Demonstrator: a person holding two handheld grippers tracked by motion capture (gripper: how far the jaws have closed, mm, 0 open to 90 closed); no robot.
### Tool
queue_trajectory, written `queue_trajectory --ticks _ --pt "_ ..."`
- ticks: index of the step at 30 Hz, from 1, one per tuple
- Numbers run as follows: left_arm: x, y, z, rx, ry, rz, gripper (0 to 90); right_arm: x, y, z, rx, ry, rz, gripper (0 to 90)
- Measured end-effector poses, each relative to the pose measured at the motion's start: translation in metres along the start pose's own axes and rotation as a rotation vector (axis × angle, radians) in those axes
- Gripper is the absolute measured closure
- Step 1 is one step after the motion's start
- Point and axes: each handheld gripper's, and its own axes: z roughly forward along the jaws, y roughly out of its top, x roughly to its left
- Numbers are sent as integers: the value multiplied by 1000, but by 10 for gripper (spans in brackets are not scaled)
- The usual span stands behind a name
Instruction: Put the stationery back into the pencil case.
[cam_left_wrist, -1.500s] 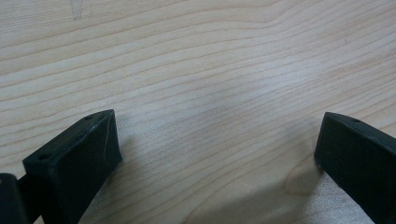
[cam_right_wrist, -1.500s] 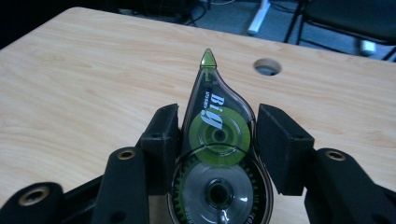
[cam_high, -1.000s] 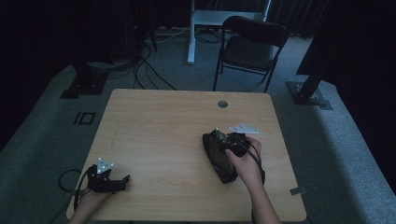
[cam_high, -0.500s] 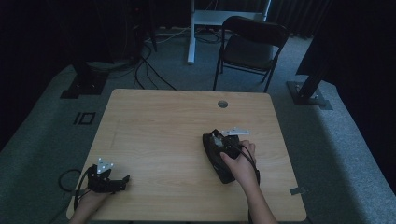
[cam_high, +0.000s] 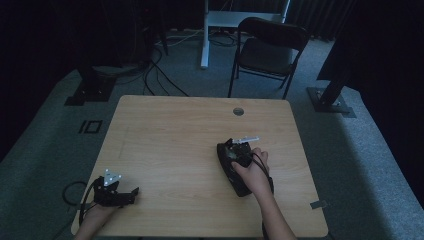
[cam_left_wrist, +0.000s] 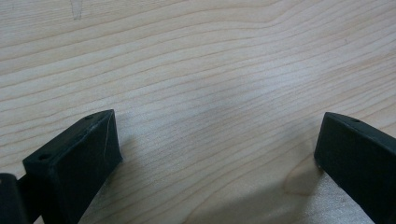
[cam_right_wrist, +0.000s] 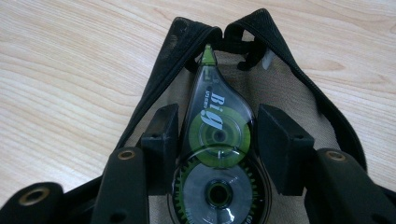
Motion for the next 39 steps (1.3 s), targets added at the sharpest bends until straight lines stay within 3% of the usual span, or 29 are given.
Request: queue_trajectory --ticks 13,39 --pt "0 0 0 0 0 0 4 -2 2 19 68 -24 24 499" --pt "0 0 0 0 0 0 4 0 3 26 121 -29 4 497"
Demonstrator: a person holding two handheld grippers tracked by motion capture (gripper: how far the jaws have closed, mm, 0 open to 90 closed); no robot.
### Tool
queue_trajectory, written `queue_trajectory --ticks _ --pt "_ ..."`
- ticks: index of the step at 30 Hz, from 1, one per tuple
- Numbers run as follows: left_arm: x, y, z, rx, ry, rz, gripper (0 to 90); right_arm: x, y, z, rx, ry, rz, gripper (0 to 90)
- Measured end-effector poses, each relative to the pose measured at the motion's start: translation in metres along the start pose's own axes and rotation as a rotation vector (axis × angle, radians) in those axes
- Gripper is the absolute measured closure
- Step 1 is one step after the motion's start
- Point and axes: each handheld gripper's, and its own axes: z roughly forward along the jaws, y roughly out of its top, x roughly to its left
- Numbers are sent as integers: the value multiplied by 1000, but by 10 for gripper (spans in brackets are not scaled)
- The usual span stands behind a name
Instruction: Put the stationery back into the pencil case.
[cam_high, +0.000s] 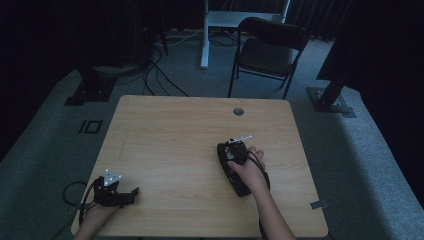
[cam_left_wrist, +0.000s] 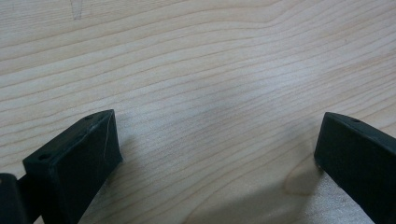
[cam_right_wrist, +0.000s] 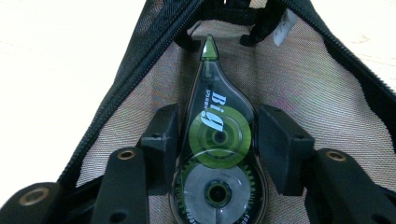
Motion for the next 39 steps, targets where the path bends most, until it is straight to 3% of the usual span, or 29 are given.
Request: queue_trajectory --ticks 10,26,39 --pt "0 0 0 0 0 0 4 -1 -2 5 22 12 5 495" --pt "0 0 0 0 0 0 4 -2 1 -8 8 41 12 470" --pt "0 0 0 0 0 0 4 -3 5 -29 -51 47 2 457"
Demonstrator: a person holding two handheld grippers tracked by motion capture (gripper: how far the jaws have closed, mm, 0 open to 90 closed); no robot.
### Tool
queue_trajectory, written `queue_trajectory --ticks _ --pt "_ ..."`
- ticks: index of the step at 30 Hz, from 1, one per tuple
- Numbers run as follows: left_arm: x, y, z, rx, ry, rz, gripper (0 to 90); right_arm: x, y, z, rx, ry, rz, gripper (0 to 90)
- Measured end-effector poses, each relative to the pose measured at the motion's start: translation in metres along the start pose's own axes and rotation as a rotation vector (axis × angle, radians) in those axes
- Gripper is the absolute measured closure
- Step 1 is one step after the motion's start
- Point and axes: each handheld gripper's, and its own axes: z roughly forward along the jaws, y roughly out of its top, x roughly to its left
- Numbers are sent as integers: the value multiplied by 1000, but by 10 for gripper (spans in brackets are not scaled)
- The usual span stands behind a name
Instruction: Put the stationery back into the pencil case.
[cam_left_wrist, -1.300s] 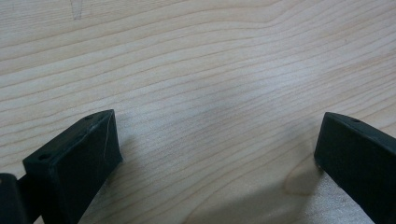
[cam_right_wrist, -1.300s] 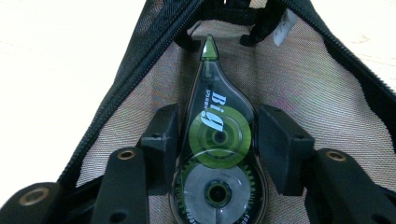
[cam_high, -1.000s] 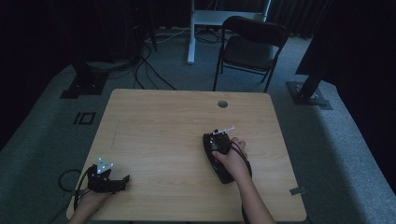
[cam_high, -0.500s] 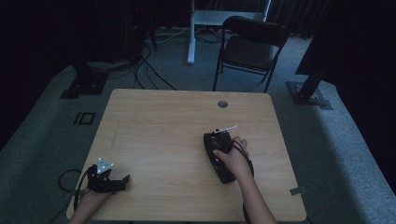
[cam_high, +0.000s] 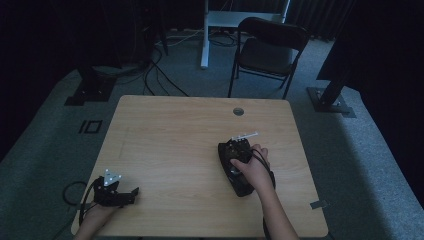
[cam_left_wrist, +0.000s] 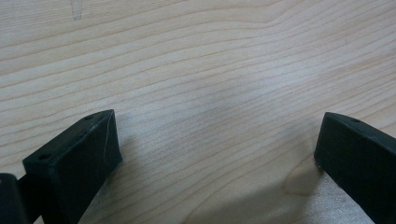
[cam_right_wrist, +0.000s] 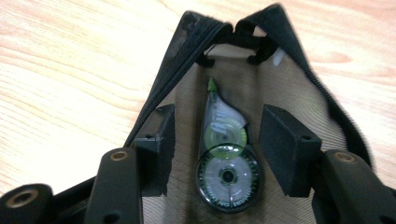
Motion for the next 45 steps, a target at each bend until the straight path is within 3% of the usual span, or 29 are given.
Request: queue_trajectory --ticks 10,28,45 --pt "0 0 0 0 0 0 4 -1 0 -14 -52 29 -16 392" --pt "0 0 0 0 0 1 4 -13 -13 -47 -154 54 -41 382" --pt "0 0 0 0 0 0 4 -51 -41 -71 -244 19 -5 348"
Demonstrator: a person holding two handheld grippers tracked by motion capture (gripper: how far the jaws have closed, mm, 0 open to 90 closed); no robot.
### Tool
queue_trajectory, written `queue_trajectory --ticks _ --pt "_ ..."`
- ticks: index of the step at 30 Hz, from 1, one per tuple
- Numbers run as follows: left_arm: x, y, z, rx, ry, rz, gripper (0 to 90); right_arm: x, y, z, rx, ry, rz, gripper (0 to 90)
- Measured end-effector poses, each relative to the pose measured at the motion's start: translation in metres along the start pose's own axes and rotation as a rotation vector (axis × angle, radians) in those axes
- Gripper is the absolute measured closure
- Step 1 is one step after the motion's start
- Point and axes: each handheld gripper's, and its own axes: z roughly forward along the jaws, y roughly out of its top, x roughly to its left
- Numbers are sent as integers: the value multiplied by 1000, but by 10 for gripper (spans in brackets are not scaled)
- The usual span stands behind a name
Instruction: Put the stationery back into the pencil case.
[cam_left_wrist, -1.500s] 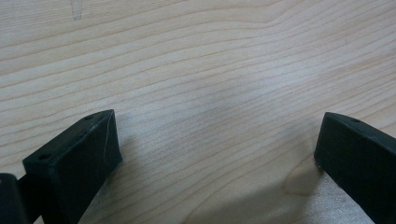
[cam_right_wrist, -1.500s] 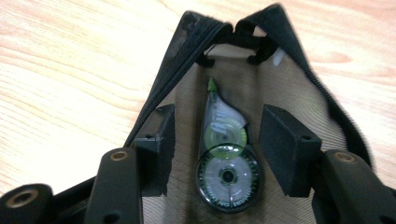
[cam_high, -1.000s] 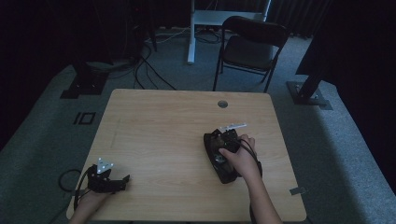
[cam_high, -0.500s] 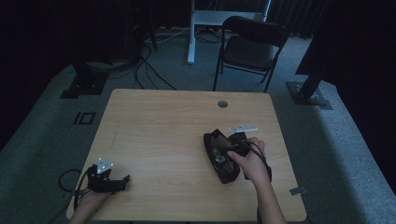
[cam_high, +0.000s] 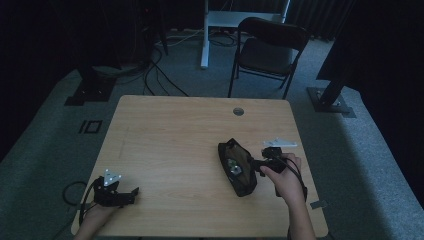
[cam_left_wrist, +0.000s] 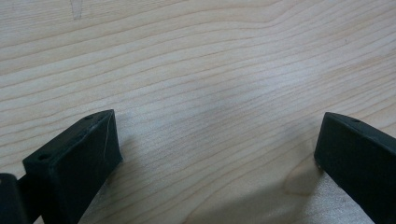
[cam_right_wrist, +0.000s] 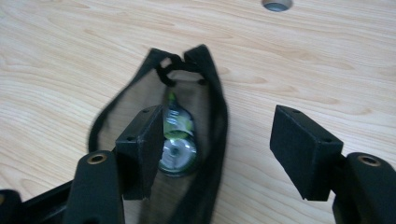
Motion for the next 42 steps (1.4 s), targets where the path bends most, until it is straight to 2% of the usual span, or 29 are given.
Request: queue_trajectory --ticks 8,13,18,23,27,29,34,37,40,42 --pt "0 0 0 -1 0 -1 4 -12 -16 -4 -10 -13 -19 315" --pt "0 0 0 -2 0 0 4 -23 -31 -4 -20 -1 24 312" --pt "0 0 0 0 0 2 4 -32 -42 -2 -19 -7 32 284" --pt "0 0 0 0 0 2 4 -42 -57 0 -29 -27 27 252" --pt "0 0 0 0 0 2 4 -49 -68 2 -32 -61 25 206" --pt "0 0 0 0 0 2 3 -52 -74 3 -25 -78 16 204" --pt "0 0 0 0 0 1 4 -58 -89 6 -7 -90 46 199" --pt "0 0 0 0 0 1 3 -59 -96 9 7 -99 45 194" --pt "0 0 0 0 0 2 4 -60 -102 10 30 -118 39 139" --pt "0 0 0 0 0 2 4 -61 -107 10 36 -134 38 145"
